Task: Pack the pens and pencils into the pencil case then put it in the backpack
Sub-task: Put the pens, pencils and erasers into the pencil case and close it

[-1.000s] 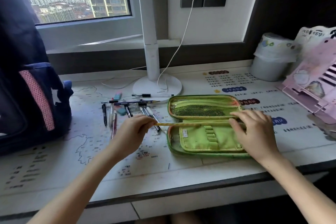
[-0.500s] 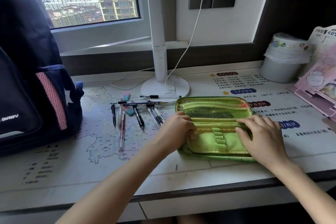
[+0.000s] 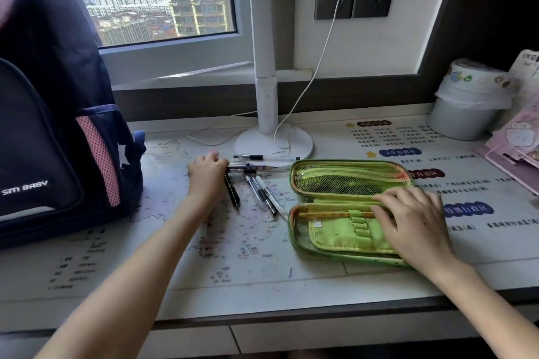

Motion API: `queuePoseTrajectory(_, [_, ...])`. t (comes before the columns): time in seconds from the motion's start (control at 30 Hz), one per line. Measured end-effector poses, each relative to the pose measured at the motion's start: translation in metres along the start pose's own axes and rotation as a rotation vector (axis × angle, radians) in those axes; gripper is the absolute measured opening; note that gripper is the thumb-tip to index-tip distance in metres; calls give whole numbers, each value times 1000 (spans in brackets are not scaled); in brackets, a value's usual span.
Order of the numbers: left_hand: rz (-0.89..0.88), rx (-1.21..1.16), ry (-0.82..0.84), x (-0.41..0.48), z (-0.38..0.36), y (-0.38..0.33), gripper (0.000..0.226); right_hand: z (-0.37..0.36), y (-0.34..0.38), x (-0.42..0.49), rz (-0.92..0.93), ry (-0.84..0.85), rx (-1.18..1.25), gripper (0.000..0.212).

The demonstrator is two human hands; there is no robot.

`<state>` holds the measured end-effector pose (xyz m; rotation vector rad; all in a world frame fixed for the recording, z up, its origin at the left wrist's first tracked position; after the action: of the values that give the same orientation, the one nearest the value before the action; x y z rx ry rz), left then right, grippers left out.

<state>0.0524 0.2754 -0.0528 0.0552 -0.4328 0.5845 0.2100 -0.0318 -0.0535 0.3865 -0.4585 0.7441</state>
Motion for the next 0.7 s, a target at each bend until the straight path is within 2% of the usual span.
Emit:
queuePoseTrajectory(0.1, [-105, 84, 59, 8, -6, 3, 41, 2, 1, -2, 12, -14, -22, 44])
queuePoseTrajectory(0.23, [-212, 143, 138, 22, -17, 4, 27, 2, 3, -3, 19, -10, -44, 44])
queuePoseTrajectory(0.37, [-196, 223, 229, 28, -20, 14, 20, 2, 3, -4, 14, -8, -46, 45])
queuePoseTrajectory(0.47, [-144, 170, 182, 22, -3, 22, 19, 2, 2, -4, 5, -11, -38, 45])
queuePoseTrajectory(0.57, [-79, 39, 0, 8, 28, 26, 16, 4, 1, -4, -10, -26, -15, 43])
queuePoseTrajectory(0.63, [-153, -90, -109, -12, 46, -3, 9, 6, -2, -4, -39, -37, 13, 41])
queuePoseTrajectory(0.7, [-336, -163, -134, -38, 55, -57, 7, 7, -5, -3, -73, -43, 44, 39])
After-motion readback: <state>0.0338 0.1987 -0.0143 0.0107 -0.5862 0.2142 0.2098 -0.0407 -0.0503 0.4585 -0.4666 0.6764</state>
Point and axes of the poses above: each hand's wrist, its own x-axis towards the middle knuckle, its own z-axis out of the back of the hand, y = z × x, the point moved 10 cm from there along x, towards the middle knuckle, and after that the axes turned 9 degrees about -z, right-handed, at the moved point
